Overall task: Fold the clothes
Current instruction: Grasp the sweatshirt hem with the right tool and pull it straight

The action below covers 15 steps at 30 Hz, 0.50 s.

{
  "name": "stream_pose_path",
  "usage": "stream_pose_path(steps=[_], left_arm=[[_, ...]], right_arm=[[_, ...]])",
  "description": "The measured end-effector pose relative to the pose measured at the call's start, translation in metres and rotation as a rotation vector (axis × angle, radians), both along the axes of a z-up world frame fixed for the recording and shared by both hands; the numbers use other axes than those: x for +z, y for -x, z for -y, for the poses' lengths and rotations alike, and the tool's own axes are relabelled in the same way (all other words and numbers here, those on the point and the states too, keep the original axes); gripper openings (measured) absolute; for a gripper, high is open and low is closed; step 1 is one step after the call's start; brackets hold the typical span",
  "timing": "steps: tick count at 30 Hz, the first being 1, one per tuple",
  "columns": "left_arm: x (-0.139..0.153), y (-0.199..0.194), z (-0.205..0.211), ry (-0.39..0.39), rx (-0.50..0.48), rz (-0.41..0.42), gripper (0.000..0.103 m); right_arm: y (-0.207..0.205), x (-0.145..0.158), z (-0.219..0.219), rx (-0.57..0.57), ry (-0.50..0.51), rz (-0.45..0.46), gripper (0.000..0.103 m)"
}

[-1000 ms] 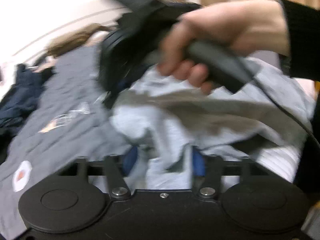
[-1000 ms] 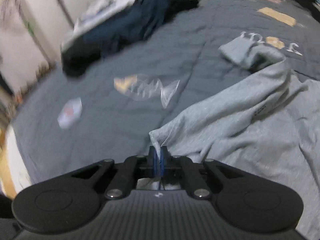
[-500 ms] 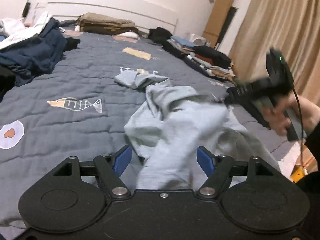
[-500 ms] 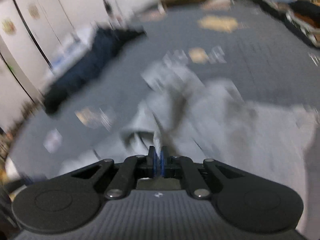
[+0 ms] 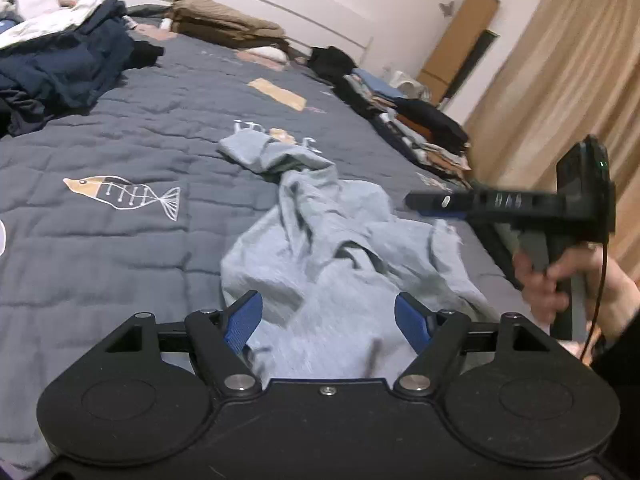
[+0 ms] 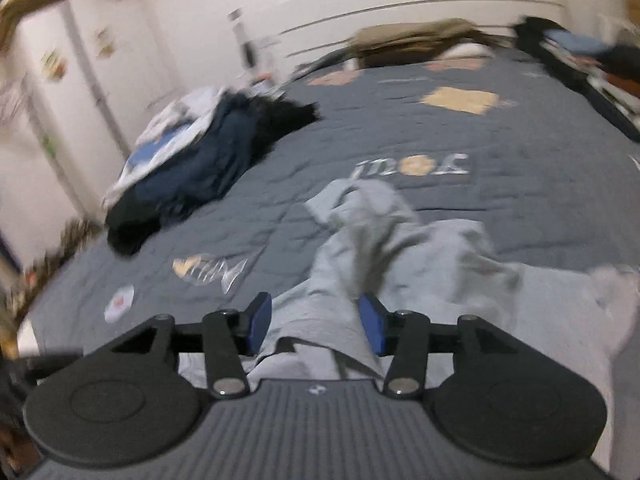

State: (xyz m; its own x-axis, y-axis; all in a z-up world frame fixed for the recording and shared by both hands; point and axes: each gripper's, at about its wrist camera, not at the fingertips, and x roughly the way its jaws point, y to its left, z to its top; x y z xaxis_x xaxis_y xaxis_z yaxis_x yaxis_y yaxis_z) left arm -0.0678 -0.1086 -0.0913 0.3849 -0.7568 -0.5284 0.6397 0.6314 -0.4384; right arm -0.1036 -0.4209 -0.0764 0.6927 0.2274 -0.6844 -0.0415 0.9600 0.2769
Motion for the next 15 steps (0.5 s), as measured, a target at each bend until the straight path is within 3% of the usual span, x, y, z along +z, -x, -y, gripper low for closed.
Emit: stream_pose_path(steps=[3,7,10,11,12,15], left_arm=[[-0.008,-0.005,0.012,-0.02,-0.024,-0.035,0.072],[-0.021,0.007,0.026,-0.093,-0.09,-0.003,0.069],[-0.027,0.016,0.033,-0.136,-0.141,0.022,0.041],[-0.029,0.017,0.034,-0.15,-0.153,0.022,0.022],[-0.03,0.019,0.034,-0.163,-0.169,0.02,0.013],[-0.034,0.033,0.034,-0.202,-0.26,0.045,0.008]], right_arm=[[-0.013,-0.011,-0.019,0.088,0.062,0.002,0.048],[-0.024,-0.024,-0.042,0.193,0.156,0.012,0.048],[-0.025,-0.031,-0.055,0.22,0.245,0.044,0.048],[-0.026,-0.033,-0.058,0.22,0.275,0.054,0.048],[-0.027,-0.035,-0.061,0.22,0.306,0.063,0.048],[-0.031,-0.041,-0.065,0.218,0.389,0.079,0.048]])
